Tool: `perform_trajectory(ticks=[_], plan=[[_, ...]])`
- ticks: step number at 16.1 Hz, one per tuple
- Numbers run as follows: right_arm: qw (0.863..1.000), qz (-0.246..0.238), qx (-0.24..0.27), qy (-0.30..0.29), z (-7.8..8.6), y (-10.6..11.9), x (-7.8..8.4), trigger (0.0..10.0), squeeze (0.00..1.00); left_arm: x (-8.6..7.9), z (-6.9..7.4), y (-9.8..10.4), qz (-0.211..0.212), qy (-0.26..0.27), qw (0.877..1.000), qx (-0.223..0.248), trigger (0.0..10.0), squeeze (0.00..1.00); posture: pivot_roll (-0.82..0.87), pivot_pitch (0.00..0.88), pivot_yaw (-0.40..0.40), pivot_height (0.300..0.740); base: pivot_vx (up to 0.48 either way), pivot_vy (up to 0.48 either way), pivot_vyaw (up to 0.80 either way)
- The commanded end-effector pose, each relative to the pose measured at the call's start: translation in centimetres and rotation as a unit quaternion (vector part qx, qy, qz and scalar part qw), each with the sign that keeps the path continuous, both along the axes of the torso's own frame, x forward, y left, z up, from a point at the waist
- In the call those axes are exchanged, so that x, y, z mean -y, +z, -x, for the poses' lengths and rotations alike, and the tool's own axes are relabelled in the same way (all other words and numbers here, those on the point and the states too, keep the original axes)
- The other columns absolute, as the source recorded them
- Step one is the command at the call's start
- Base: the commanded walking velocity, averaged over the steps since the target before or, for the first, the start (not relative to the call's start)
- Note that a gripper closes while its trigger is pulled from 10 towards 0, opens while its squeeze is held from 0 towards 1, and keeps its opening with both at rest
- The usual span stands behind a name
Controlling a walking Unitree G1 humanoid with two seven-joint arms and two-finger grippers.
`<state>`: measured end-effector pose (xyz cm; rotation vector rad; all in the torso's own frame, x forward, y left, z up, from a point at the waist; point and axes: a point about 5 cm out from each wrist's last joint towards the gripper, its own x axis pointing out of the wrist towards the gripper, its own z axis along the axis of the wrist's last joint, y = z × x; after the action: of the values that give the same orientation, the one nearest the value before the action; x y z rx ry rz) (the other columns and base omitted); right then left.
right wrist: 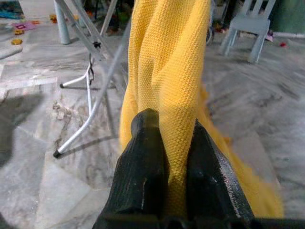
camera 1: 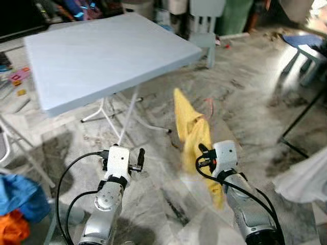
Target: Hang hanger
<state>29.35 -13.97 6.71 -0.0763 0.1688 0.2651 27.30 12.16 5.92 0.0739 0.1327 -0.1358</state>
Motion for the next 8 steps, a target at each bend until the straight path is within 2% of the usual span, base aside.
perform_trajectory(ticks=[1, 4, 6, 8], plan=[[1.000, -0.003, 0.029, 0.004, -0.6, 1.3, -0.1, 10.0, 0.00, 0.3, -0.1, -0.1, -0.001, -0.004, 1.000, 0.000, 10.0, 0.00, 0.03, 0.062, 0.007, 0.740, 0.000, 0.000, 0.00], [0.999, -0.003, 0.032, 0.012, -0.6, 1.5, -0.2, 10.0, 0.00, 0.0, -0.2, 0.2, -0.008, 0.007, 1.000, 0.010, 10.0, 0.00, 0.03, 0.057, 0.006, 0.740, 0.000, 0.000, 0.00], [0.998, 0.008, 0.042, 0.051, -0.4, 1.7, -1.0, 10.0, 0.00, -0.2, -0.2, 0.3, -0.017, 0.009, 1.000, 0.013, 10.0, 0.00, 0.04, 0.057, 0.000, 0.740, 0.000, 0.000, 0.80], [0.997, 0.007, 0.043, 0.062, -0.4, 1.8, -1.4, 10.0, 0.00, -0.2, -0.2, 0.1, -0.018, 0.009, 1.000, 0.012, 10.0, 0.00, 0.04, 0.058, -0.004, 0.740, 0.000, 0.000, 0.80]])
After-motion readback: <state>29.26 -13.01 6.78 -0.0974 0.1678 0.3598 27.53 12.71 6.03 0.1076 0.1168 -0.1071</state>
